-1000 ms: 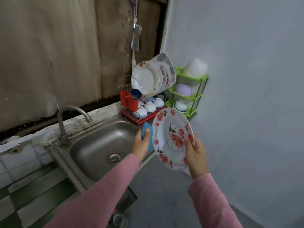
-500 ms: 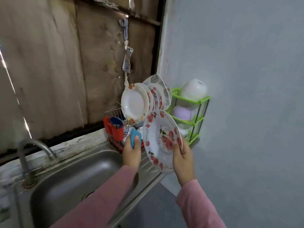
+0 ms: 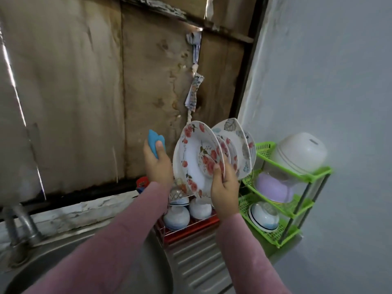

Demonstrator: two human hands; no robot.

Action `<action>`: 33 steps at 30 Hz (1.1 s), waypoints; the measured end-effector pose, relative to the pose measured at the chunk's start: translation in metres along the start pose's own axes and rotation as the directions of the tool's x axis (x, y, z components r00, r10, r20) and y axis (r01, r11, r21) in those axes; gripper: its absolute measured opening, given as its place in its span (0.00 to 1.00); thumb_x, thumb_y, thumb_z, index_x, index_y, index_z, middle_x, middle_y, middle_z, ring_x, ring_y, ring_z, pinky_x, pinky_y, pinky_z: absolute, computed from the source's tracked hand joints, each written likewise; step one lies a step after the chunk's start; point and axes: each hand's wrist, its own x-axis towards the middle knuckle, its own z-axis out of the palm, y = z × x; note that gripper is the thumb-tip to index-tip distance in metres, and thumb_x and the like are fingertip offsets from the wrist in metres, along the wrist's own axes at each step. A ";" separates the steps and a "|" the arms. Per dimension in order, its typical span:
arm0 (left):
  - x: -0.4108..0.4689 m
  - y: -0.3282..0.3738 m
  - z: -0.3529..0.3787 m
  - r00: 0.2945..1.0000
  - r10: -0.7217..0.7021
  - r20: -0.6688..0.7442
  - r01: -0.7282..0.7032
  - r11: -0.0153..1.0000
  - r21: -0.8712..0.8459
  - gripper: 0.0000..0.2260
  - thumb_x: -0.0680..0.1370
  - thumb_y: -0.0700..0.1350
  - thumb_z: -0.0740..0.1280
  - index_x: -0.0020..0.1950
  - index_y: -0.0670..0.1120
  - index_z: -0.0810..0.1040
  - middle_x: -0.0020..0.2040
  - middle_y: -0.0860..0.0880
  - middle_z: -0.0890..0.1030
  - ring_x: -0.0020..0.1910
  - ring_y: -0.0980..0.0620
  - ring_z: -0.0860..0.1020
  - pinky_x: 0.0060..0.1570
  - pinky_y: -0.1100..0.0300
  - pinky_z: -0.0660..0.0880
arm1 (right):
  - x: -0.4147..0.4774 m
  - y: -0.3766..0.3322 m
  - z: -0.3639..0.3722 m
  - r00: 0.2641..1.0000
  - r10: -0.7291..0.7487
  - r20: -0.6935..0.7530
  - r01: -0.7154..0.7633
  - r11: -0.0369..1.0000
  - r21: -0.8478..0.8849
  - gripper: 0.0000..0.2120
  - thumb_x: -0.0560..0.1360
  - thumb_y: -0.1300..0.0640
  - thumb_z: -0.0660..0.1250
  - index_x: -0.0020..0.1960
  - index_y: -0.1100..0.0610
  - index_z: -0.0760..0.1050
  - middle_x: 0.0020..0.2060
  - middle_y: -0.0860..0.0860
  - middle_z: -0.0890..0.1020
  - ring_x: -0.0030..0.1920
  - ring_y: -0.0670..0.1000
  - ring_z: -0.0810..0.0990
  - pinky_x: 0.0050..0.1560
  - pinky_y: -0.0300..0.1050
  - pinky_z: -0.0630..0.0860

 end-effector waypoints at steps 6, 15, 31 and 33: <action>0.020 -0.025 0.002 0.994 -0.055 -0.097 0.058 0.998 0.031 0.16 0.85 0.48 0.55 0.73 0.48 0.67 0.58 0.52 0.75 0.55 0.55 0.74 0.55 0.62 0.67 | 0.035 0.025 0.042 0.991 0.065 0.114 -0.070 0.997 0.041 0.16 0.85 0.57 0.56 0.68 0.40 0.69 0.59 0.36 0.75 0.59 0.30 0.71 0.58 0.24 0.65; 0.033 -0.050 0.007 0.984 -0.094 -0.154 0.111 0.989 0.102 0.18 0.84 0.51 0.56 0.74 0.50 0.67 0.62 0.49 0.76 0.60 0.51 0.74 0.64 0.54 0.70 | 0.062 0.078 0.086 0.998 -0.030 0.054 0.039 0.984 -0.172 0.23 0.80 0.66 0.58 0.73 0.51 0.72 0.40 0.50 0.77 0.39 0.49 0.74 0.40 0.33 0.69; 0.015 -0.047 0.006 0.982 -0.066 -0.178 0.084 0.992 0.095 0.17 0.84 0.53 0.56 0.70 0.49 0.71 0.59 0.48 0.78 0.59 0.49 0.76 0.60 0.53 0.72 | 0.057 0.079 0.070 0.965 0.098 0.243 -0.060 0.985 -0.159 0.30 0.82 0.47 0.57 0.79 0.58 0.57 0.76 0.55 0.66 0.76 0.55 0.65 0.74 0.57 0.65; 0.007 -0.041 0.005 0.982 -0.040 -0.182 0.056 0.995 0.085 0.16 0.84 0.53 0.56 0.68 0.48 0.72 0.59 0.48 0.78 0.59 0.48 0.76 0.60 0.52 0.74 | 0.055 0.071 0.063 0.970 0.050 0.237 -0.018 0.991 -0.134 0.27 0.83 0.50 0.58 0.78 0.59 0.60 0.74 0.55 0.68 0.74 0.54 0.66 0.73 0.57 0.67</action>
